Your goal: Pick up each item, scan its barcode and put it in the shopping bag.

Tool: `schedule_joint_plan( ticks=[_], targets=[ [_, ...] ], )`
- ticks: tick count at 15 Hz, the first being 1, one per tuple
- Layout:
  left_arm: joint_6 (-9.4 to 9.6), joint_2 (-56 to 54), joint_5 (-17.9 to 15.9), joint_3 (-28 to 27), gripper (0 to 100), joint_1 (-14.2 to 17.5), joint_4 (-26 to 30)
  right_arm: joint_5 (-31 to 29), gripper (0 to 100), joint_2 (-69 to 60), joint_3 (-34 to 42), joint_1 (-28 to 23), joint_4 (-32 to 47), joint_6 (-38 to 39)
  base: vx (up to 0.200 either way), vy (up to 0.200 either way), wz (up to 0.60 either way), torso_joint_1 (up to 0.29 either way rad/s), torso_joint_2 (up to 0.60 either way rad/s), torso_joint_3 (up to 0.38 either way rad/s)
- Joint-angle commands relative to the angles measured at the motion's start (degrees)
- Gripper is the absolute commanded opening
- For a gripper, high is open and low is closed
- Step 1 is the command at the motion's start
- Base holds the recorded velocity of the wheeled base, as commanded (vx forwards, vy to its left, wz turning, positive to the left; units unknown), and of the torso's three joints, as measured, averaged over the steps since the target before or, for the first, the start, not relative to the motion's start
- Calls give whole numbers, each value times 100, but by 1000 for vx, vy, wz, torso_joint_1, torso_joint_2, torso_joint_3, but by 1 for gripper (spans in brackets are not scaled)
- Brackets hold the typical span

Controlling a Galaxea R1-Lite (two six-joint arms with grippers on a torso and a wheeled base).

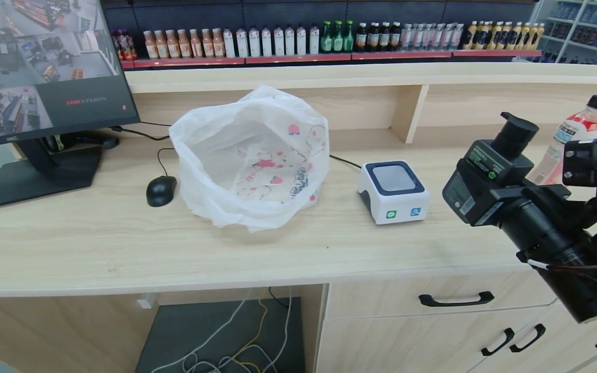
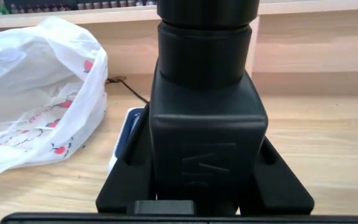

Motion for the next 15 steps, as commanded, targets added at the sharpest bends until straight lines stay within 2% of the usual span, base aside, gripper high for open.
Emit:
schedule_joint_plan(
  ticks=[1,5,8,11,15],
  targets=[
    [0,-2,0,0,100,0,2,-1,0,45,8,13,-12,-8,0,0,0,0,0,0],
    [0,-2,0,0,100,0,2,8,0,45,17,-119,-12,-298,0,0,0,0,0,0],
    [0,-2,0,0,100,0,2,316,0,-8,-79,-233,-12,-1177,0,0,0,0,0,0],
    [0,-2,0,0,100,0,2,720,0,185,-703,-216,-12,-1985,0,0,0,0,0,0],
    [0,-2,0,0,100,0,2,1238,0,537,-1240,-295,-12,-2293,0,0,0,0,0,0]
  ],
)
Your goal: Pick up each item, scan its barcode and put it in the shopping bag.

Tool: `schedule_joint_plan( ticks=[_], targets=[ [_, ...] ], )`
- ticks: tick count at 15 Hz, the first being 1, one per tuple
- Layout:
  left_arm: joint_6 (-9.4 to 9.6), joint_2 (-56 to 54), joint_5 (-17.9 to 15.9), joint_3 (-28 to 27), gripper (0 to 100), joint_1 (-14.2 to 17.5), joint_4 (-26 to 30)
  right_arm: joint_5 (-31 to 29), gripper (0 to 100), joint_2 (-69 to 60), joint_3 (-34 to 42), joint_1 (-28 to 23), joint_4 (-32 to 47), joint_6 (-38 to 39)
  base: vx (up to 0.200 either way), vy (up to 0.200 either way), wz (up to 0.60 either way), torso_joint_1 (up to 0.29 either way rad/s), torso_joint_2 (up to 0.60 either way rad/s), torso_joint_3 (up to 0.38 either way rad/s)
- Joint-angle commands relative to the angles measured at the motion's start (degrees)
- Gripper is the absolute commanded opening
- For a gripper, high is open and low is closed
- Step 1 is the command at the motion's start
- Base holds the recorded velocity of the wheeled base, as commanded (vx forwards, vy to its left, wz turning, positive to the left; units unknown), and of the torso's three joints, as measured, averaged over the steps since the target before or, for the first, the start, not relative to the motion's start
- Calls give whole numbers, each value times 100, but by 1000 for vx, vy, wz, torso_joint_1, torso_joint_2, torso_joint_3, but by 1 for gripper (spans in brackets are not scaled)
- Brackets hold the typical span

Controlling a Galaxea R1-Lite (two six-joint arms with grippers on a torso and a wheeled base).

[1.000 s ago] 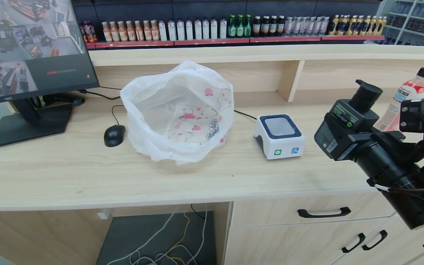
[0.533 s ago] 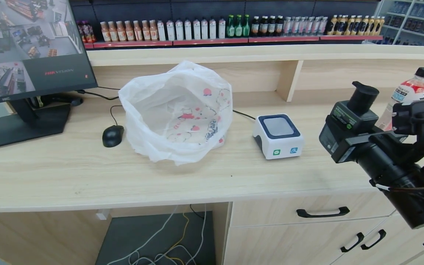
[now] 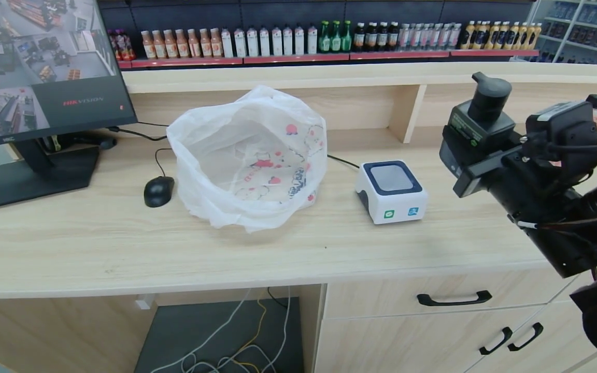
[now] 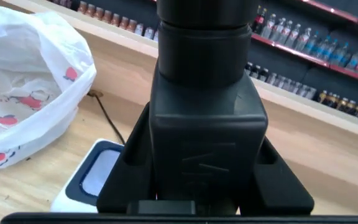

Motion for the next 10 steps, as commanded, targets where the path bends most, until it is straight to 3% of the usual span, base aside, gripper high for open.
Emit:
schedule_joint_plan(
  ticks=[1,10],
  targets=[
    [0,-2,0,0,100,0,0,300,0,303,-226,-152,-1,-135,0,0,0,0,0,0],
    [0,-2,0,0,100,0,0,1943,0,1613,-1852,-275,-1,-1189,0,0,0,0,0,0]
  ],
)
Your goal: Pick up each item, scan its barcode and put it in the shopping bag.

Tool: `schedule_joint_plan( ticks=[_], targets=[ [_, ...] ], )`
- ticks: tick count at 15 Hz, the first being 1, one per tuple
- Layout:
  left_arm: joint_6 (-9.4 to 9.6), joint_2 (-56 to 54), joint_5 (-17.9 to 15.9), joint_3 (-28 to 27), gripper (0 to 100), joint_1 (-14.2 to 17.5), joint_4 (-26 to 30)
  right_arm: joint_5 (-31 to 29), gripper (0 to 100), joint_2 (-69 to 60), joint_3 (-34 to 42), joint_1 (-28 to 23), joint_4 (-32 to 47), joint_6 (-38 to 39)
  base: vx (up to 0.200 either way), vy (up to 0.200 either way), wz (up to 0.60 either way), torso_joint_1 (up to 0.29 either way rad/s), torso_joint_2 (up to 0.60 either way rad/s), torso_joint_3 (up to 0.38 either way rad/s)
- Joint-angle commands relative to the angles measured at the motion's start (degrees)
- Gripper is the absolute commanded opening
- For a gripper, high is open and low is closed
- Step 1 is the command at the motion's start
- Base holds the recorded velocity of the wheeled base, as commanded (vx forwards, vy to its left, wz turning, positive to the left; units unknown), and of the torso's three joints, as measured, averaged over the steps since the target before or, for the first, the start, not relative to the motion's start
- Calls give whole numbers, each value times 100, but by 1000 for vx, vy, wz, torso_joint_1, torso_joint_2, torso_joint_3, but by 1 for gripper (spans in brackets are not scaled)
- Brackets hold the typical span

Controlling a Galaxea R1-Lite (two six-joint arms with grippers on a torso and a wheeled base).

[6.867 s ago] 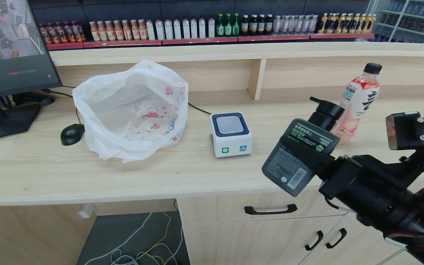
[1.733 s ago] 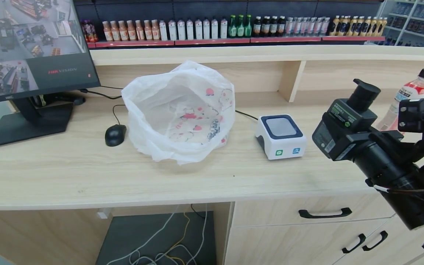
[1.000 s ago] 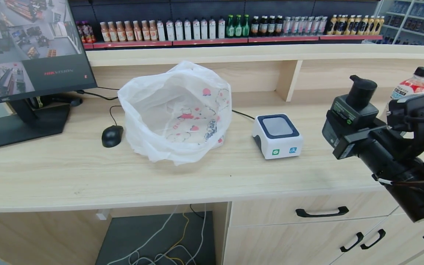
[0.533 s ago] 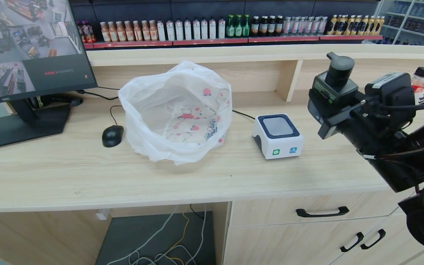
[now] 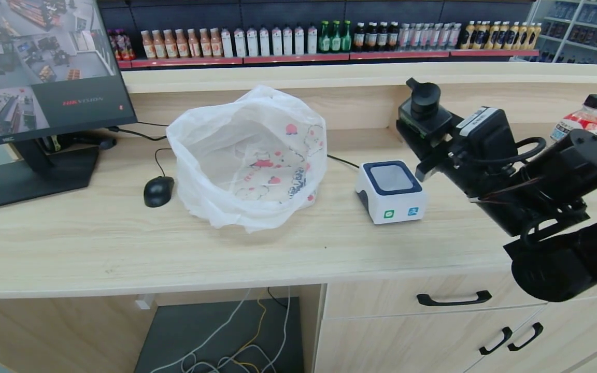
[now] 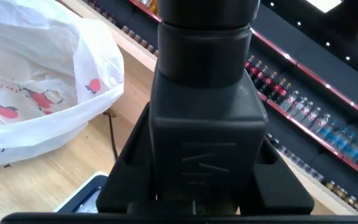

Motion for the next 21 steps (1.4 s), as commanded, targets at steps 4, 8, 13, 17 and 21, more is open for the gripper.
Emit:
schedule_joint_plan(
  ticks=[4,8,13,17,21],
  targets=[
    [2,-2,0,0,100,0,0,584,0,631,-349,9,-6,-374,0,0,0,0,0,0],
    [2,-2,0,0,100,0,0,865,0,816,-401,9,-6,-576,0,0,0,0,0,0],
    [2,-2,0,0,100,0,0,1032,0,833,-393,9,-6,-778,0,0,0,0,0,0],
    [2,-2,0,0,100,0,0,1146,0,833,-358,9,-6,-831,0,0,0,0,0,0],
    [2,-2,0,0,100,0,0,1173,0,825,-349,9,-6,-893,0,0,0,0,0,0]
  ],
)
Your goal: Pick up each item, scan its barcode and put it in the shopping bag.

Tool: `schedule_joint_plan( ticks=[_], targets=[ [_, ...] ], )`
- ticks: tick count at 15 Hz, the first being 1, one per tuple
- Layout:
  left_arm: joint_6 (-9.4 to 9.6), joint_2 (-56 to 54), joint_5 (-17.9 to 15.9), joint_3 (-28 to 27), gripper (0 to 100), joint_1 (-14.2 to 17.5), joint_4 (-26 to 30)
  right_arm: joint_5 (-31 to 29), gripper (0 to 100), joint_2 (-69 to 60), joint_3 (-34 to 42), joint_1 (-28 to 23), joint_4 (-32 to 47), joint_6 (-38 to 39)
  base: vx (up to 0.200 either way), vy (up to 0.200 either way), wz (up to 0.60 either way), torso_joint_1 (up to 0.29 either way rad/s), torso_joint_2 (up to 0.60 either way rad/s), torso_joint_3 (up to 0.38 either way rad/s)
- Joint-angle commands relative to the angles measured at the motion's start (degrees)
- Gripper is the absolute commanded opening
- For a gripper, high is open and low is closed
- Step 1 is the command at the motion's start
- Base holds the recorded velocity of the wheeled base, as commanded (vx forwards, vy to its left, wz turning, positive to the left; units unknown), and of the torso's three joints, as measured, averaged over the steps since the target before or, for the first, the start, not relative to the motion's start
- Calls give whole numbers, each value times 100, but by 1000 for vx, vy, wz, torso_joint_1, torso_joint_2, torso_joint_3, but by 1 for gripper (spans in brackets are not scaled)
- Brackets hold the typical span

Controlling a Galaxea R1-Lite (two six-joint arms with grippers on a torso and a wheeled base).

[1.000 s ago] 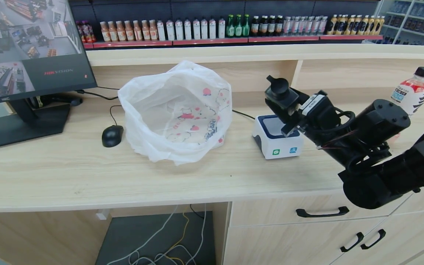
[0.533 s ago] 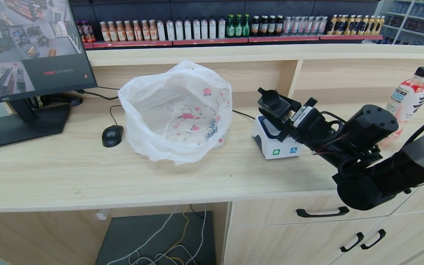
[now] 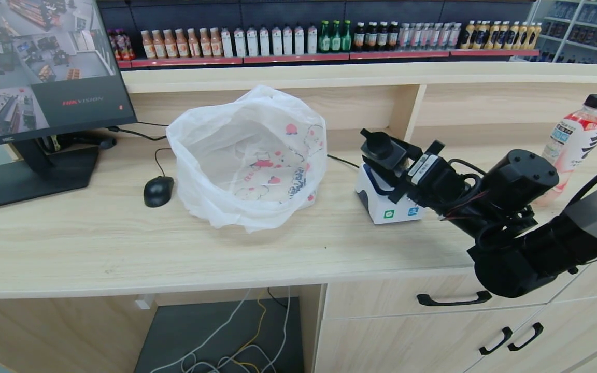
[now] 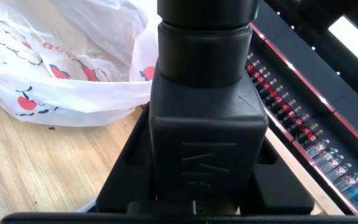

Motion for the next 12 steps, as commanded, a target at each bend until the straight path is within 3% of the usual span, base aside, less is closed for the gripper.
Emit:
schedule_joint_plan(
  ticks=[1,12],
  targets=[
    [2,-2,0,0,100,0,0,14,0,-10,4,3,-6,-6,0,0,0,0,0,0],
    [2,-2,0,0,100,0,0,31,0,7,12,82,-6,-59,0,0,0,0,0,0]
  ],
)
